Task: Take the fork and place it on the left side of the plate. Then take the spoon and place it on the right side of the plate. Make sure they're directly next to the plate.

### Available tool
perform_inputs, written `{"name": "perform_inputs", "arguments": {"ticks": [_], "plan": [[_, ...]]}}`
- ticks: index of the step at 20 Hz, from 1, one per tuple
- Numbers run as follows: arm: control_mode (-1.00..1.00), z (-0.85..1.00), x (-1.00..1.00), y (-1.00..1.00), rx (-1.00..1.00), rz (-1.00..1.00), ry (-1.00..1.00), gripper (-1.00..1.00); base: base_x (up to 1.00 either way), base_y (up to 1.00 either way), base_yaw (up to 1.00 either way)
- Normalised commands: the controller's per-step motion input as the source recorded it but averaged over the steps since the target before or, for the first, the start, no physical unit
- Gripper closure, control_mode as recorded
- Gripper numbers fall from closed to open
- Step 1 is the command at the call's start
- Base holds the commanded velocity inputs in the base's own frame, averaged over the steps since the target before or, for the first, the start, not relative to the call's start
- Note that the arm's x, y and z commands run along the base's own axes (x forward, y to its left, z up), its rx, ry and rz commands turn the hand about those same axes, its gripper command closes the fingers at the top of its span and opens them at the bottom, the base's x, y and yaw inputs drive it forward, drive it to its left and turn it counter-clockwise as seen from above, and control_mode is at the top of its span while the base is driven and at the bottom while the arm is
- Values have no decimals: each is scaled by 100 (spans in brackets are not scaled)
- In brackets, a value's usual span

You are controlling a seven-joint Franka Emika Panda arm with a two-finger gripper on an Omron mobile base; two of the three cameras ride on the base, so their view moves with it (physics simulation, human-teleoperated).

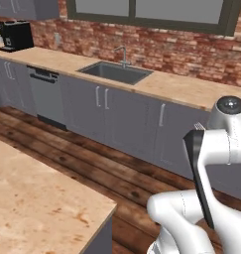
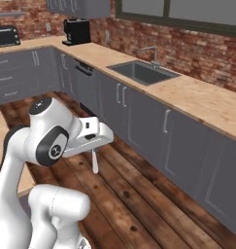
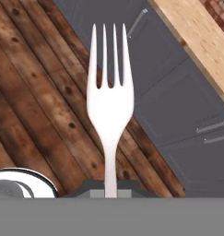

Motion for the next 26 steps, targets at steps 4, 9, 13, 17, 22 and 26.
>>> {"name": "perform_inputs", "arguments": {"ticks": [4, 9, 13, 17, 22, 26], "plan": [[100, 0, 0, 0, 0, 0, 0, 100, -58, 83, 16], [100, 0, 0, 0, 0, 0, 0, 100, -56, 82, 19], [100, 0, 0, 0, 0, 0, 0, 100, -54, -21, 30], [100, 0, 0, 0, 0, 0, 0, 100, -36, -77, 31], [100, 0, 0, 0, 0, 0, 0, 100, -65, -10, 30], [100, 0, 0, 0, 0, 0, 0, 100, -52, 67, 28]]}}
